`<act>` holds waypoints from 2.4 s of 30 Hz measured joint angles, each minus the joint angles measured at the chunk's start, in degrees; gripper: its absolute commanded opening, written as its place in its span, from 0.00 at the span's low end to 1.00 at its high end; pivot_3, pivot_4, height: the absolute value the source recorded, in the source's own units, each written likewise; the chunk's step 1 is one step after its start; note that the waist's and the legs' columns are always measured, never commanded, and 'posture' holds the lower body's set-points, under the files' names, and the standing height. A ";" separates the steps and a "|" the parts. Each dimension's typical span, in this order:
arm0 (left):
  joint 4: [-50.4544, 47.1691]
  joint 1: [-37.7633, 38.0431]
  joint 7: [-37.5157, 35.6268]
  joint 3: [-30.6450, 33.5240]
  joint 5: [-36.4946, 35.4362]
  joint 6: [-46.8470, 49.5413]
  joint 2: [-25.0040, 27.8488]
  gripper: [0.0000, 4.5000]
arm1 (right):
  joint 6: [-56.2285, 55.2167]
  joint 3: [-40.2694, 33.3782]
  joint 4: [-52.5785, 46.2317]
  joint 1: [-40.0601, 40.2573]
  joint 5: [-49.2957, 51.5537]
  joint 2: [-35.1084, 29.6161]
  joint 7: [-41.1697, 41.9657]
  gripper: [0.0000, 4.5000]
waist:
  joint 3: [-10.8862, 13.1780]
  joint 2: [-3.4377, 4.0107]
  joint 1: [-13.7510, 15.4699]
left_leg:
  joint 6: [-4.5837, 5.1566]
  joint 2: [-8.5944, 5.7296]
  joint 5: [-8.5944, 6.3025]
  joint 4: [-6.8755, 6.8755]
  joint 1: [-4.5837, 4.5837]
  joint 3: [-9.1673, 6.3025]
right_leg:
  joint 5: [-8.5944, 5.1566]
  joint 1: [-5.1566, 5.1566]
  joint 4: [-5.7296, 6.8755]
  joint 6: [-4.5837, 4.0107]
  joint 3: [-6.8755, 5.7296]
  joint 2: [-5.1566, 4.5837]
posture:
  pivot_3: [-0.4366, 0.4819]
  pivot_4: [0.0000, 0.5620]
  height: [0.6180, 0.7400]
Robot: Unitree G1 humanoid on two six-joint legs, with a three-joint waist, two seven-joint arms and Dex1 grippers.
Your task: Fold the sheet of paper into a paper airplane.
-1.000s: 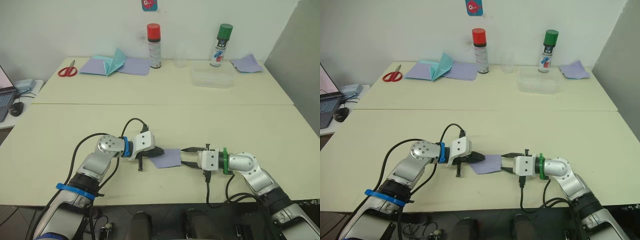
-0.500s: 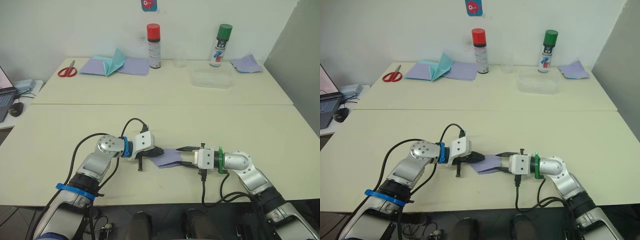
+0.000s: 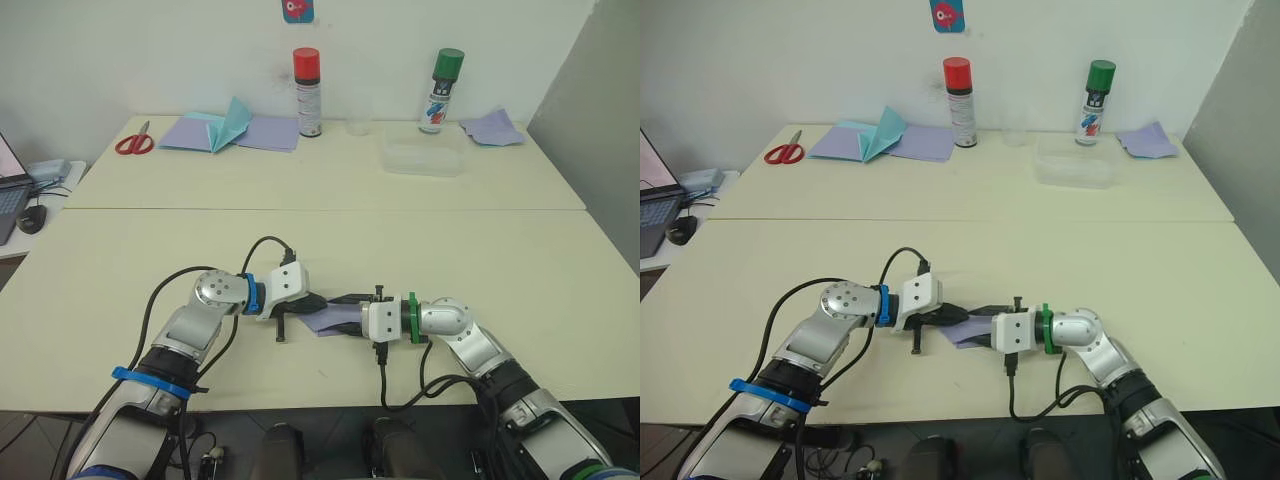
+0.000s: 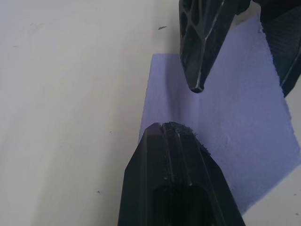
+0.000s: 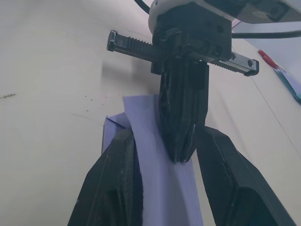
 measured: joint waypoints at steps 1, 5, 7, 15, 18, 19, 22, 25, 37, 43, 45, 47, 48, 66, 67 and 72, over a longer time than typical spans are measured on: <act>-0.03 0.00 -0.05 0.04 0.00 0.05 0.00 0.00 | 0.33 0.01 0.15 0.00 0.42 0.10 0.38 0.33 | 0.00 0.00 0.00 | 0.00 0.00 0.00 0.00 0.00 0.00 | 0.00 0.00 0.00 0.00 0.01 0.00 | 0.48 0.27 1.00; -0.08 0.05 -0.15 0.16 -0.02 0.14 0.07 0.00 | 1.77 0.00 0.16 0.00 2.06 0.43 1.74 0.00 | 0.00 0.00 0.00 | 0.00 0.00 0.00 -0.01 0.00 0.00 | 0.00 0.00 0.00 -0.01 0.00 0.00 | 0.48 0.27 1.00; -0.08 0.11 -0.18 0.22 -0.05 0.14 0.13 0.00 | 2.45 -0.04 0.14 0.00 2.29 0.56 1.87 0.00 | 0.00 0.00 0.00 | 0.00 0.01 0.00 -0.01 0.01 0.00 | 0.00 0.00 0.00 -0.01 0.00 0.00 | 0.48 0.27 1.00; -0.12 0.12 -0.48 0.32 -0.13 0.15 0.76 0.00 | 8.94 -0.71 -0.91 0.06 6.24 1.80 3.31 0.00 | 0.00 0.00 -0.14 | 0.00 0.07 0.00 -0.02 0.03 0.00 | -0.02 0.00 0.01 -0.04 0.01 0.00 | 0.48 0.27 1.00; 0.19 -0.11 -1.17 0.37 -0.14 0.14 1.91 0.00 | 14.32 -1.18 -2.14 0.08 8.74 2.74 4.00 0.00 | 0.00 0.00 -0.26 | 0.00 0.13 0.00 -0.06 0.08 -0.02 | -0.07 0.00 0.05 -0.13 0.00 0.00 | 0.48 0.27 1.00; 0.34 -0.25 -1.39 0.39 -0.14 0.14 2.27 0.00 | 16.28 -1.54 -2.50 0.08 9.54 3.13 4.02 0.00 | 0.00 0.00 -0.27 | 0.00 0.14 0.00 -0.08 0.10 -0.03 | -0.08 0.00 0.08 -0.16 -0.01 0.00 | 0.48 0.27 1.00; 0.87 -0.72 -1.58 0.37 -0.11 0.01 3.16 0.00 | 21.01 -2.33 -3.43 0.06 11.22 3.78 4.16 0.00 | 0.00 0.00 -0.27 | 0.00 0.16 0.00 -0.13 0.13 -0.07 | -0.11 0.00 0.10 -0.23 -0.07 0.01 | 0.48 0.27 1.00; 2.29 -1.70 -1.52 0.37 0.03 -0.58 3.79 0.00 | 25.42 -3.11 -4.16 0.00 12.45 4.34 4.16 0.00 | 0.00 0.00 -0.27 | 0.00 0.16 0.00 -0.14 0.13 -0.06 | -0.12 0.00 0.10 -0.23 -0.05 0.05 | 0.48 0.27 1.00; 4.65 -2.60 -0.94 1.74 0.07 -0.98 5.63 0.00 | 36.32 -4.45 -5.09 -1.12 13.15 6.29 1.91 0.00 | 0.00 0.00 -0.29 | 0.00 0.16 -0.01 -0.17 0.14 -0.04 | -0.13 -0.02 0.09 -0.25 -0.05 0.05 | 0.48 0.27 1.00; 4.22 -1.92 1.34 2.77 0.07 -0.69 5.92 0.00 | 35.92 -3.57 -4.30 -1.88 10.50 6.30 0.97 0.00 | 0.01 0.01 -0.28 | -0.01 0.15 -0.01 -0.23 0.10 -0.04 | -0.15 -0.06 0.08 -0.29 -0.05 0.20 | 0.48 0.27 1.00; 4.20 -1.84 2.84 3.38 0.61 -0.81 5.93 0.00 | 35.76 -3.32 -4.00 -2.18 9.94 6.34 0.77 0.00 | 0.03 0.00 -0.28 | -0.01 0.16 -0.01 -0.23 0.09 -0.04 | -0.15 -0.07 0.08 -0.28 -0.05 0.20 | 0.48 0.27 1.00; 3.68 -1.70 4.20 4.53 0.84 -0.20 6.23 0.00 | 35.74 -3.26 -3.98 -2.24 9.46 6.44 0.71 0.00 | 0.04 -0.02 -0.28 | -0.01 0.16 -0.01 -0.23 0.06 -0.04 | -0.15 -0.10 0.07 -0.28 -0.05 0.20 | 0.48 0.27 1.00; 2.09 -1.26 4.20 5.25 0.66 0.49 6.70 0.00 | 35.71 -3.22 -3.94 -2.29 9.13 6.45 0.71 0.00 | 0.05 -0.03 -0.30 | -0.01 0.16 -0.01 -0.23 0.02 -0.04 | -0.15 -0.13 0.06 -0.28 -0.05 0.20 | 0.48 0.27 1.00; -16.00 10.38 5.59 6.33 -5.02 12.76 3.61 0.00 | 35.69 -3.07 -2.06 -3.83 7.79 6.87 0.58 0.00 | 0.07 -0.02 -0.18 | -0.08 0.15 -0.06 -0.22 -0.08 -0.07 | -0.18 -0.21 0.02 -0.33 -0.06 0.19 | 0.48 0.27 1.00; -15.04 10.37 6.05 6.37 -5.11 12.79 3.20 0.00 | 35.69 -3.07 -2.05 -3.83 7.74 6.87 0.58 0.00 | 0.07 -0.02 -0.18 | -0.08 0.15 -0.06 -0.23 -0.08 -0.07 | -0.18 -0.21 0.02 -0.33 -0.06 0.19 | 0.48 0.27 1.00; -12.12 9.99 6.20 6.72 -6.20 12.72 1.98 0.00 | 35.69 -3.08 -2.02 -3.86 7.26 6.94 0.51 0.00 | 0.06 -0.02 -0.17 | -0.08 0.15 -0.06 -0.23 -0.08 -0.07 | -0.18 -0.21 0.03 -0.32 -0.07 0.19 | 0.48 0.27 1.00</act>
